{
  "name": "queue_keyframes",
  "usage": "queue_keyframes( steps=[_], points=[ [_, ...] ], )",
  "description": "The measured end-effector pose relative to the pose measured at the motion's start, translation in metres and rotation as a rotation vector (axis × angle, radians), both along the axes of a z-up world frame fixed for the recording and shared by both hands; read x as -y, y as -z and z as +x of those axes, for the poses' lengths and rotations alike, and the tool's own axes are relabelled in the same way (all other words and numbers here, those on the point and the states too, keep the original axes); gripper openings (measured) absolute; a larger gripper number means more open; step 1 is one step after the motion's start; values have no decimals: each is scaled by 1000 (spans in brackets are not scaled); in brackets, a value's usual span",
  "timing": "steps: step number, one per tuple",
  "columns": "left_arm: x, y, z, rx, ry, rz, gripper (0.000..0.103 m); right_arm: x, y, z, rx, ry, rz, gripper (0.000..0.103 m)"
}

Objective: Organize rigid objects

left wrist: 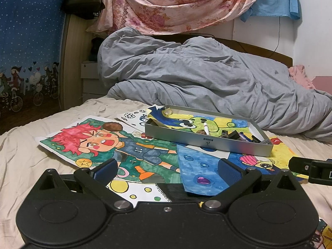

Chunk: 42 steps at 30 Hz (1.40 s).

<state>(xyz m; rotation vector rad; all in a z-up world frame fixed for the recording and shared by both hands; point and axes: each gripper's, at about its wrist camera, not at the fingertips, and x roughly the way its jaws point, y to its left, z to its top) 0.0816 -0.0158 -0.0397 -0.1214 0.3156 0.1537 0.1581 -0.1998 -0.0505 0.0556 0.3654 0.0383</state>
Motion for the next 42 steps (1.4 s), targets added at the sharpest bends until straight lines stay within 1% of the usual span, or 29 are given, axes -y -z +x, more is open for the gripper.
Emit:
queue_keyframes(
  steps=[13, 42],
  points=[
    [-1, 1, 0, -3, -1, 17, 102, 0, 5, -1, -6, -2, -2, 102],
    [-4, 2, 0, -11, -6, 14, 102, 0, 4, 1, -14, -3, -5, 102]
  ],
)
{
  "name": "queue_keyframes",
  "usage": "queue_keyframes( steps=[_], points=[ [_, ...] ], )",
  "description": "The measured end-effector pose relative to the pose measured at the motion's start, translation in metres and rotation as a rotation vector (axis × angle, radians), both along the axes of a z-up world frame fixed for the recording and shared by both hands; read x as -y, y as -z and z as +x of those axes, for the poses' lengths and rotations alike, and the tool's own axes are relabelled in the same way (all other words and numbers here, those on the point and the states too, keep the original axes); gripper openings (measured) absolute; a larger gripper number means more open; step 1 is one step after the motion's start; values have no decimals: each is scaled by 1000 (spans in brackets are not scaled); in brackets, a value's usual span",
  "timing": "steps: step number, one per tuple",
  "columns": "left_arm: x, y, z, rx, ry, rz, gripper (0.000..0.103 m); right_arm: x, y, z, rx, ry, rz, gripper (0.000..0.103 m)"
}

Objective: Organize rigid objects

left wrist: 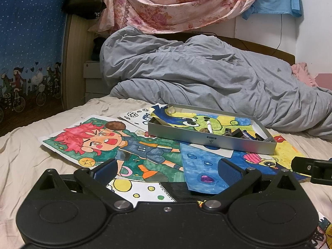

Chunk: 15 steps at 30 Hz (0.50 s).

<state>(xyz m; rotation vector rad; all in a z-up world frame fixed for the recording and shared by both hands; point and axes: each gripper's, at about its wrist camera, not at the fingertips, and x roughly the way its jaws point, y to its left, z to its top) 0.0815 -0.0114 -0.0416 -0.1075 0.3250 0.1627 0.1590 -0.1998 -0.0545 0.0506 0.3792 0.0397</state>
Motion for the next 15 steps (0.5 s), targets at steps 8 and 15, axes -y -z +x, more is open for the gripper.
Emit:
queue_keyframes(
  steps=[8, 15],
  points=[
    [0, 0, 0, 0, 0, 2, 102, 0, 0, 0, -1, 0, -1, 102],
    [0, 0, 0, 0, 0, 1, 102, 0, 0, 0, -1, 0, -1, 102]
  ],
)
